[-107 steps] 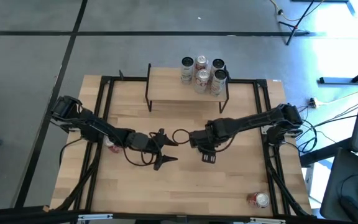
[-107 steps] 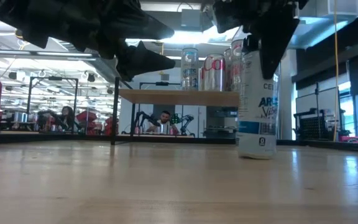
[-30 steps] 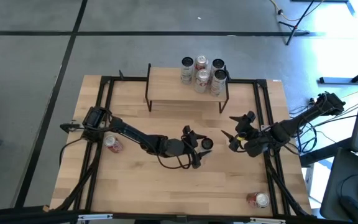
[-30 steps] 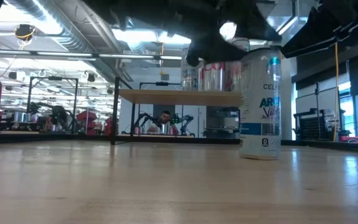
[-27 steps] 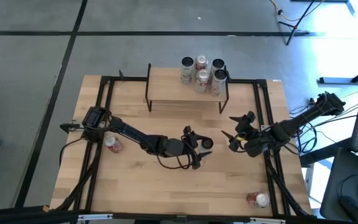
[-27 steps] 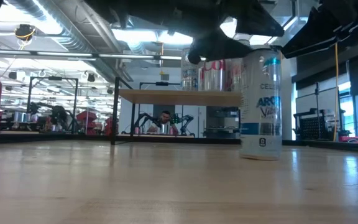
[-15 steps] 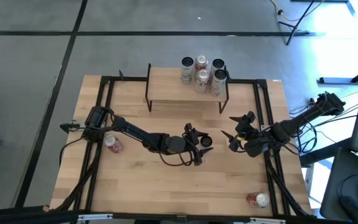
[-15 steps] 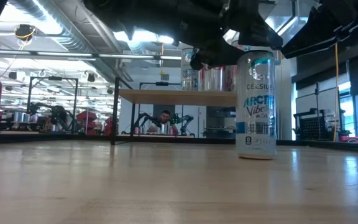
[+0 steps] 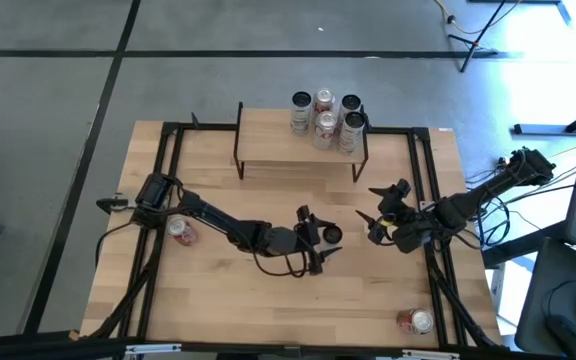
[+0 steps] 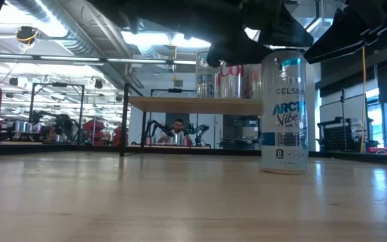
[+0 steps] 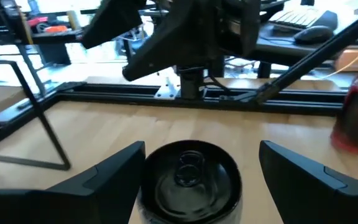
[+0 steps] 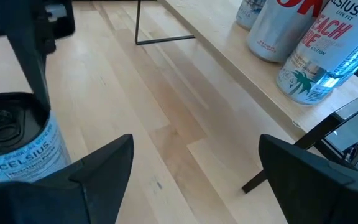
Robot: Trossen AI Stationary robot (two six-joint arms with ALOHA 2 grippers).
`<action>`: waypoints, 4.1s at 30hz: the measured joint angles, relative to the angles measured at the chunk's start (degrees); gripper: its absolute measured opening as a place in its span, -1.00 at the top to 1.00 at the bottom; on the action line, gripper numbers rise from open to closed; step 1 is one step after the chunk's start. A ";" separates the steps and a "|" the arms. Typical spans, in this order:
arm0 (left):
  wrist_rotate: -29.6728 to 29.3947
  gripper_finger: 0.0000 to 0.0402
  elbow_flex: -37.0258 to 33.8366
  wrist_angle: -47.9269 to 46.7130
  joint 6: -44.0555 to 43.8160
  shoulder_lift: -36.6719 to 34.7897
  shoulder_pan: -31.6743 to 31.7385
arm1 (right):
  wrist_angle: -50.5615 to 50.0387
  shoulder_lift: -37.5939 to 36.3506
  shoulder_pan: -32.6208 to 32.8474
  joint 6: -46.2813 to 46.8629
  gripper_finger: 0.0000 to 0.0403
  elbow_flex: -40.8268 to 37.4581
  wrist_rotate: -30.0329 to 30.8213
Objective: Place canned beverage on shelf
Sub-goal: Put the white-blue soda can on the shelf aligned with the other white-blue soda can
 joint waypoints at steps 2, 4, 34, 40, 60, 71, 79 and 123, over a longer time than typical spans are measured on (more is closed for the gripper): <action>-0.87 -0.51 -0.03 -0.16 -0.12 -0.56 -0.19 | 0.00 0.03 0.00 0.00 -0.65 0.00 0.00; -1.11 -0.56 0.01 0.11 -0.93 -0.78 -0.17 | 0.02 0.33 0.00 0.00 -0.65 0.00 0.00; 5.11 -0.81 0.03 -3.83 -7.45 3.50 2.68 | 2.01 1.09 -0.02 -0.87 -0.65 0.00 0.17; 5.57 -0.36 0.03 -4.02 -5.78 3.52 2.59 | 2.12 1.09 -0.02 -0.91 -0.65 0.00 0.17; 8.13 -0.01 0.03 -25.38 7.84 -24.65 6.76 | 3.41 1.07 -0.02 -1.70 -0.65 -0.02 0.02; 23.84 -0.01 0.08 -32.65 9.58 -32.13 24.69 | 3.69 1.07 -0.02 -0.28 -0.65 -0.02 -0.42; 33.86 -0.02 0.03 -32.37 8.15 -28.16 36.98 | 3.54 1.07 -0.77 -3.14 -0.65 -0.02 0.26; 38.13 -0.50 0.12 -26.45 8.08 -24.19 43.15 | 3.47 1.05 -14.40 -10.69 -0.65 0.02 -4.96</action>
